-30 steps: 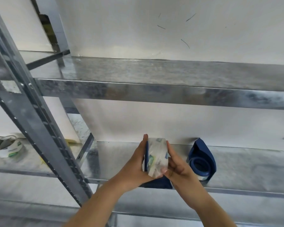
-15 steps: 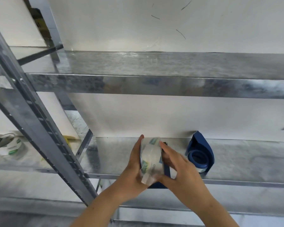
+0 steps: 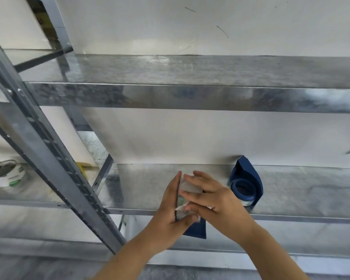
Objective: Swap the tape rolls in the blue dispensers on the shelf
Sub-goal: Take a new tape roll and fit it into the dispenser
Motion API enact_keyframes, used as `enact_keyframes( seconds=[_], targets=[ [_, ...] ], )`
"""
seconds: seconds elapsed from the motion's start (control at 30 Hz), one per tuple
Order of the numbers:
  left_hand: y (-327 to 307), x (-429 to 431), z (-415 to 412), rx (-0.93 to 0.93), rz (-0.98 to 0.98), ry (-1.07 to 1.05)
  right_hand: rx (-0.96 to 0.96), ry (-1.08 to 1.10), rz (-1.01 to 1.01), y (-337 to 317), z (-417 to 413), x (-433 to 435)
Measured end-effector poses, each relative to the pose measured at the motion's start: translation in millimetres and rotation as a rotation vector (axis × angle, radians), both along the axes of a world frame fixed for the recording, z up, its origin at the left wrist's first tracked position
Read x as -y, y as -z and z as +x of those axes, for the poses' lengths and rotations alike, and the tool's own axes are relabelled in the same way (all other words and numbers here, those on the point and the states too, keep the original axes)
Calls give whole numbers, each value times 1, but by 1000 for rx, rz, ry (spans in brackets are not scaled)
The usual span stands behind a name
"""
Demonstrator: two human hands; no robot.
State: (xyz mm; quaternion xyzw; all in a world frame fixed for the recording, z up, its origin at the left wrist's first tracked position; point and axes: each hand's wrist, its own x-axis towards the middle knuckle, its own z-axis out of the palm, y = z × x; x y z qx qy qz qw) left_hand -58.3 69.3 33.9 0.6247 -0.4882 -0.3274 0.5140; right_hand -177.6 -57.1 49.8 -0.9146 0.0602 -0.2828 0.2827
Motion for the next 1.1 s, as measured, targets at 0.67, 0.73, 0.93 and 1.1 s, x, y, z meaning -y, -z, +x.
enact_keyframes(
  seconds=[0.67,0.73,0.93,1.1],
  targets=[
    [17,3,-26,-220,-84,-167,278,194,115,-9,5,-11],
    [17,5,-30,-210,-109,-213,282,188,123,-11,4,-12],
    [19,10,-39,-141,-137,-363,277,164,95,-16,5,-12],
    [14,6,-42,-110,-171,-390,253,190,203,-35,9,-8]
  ],
)
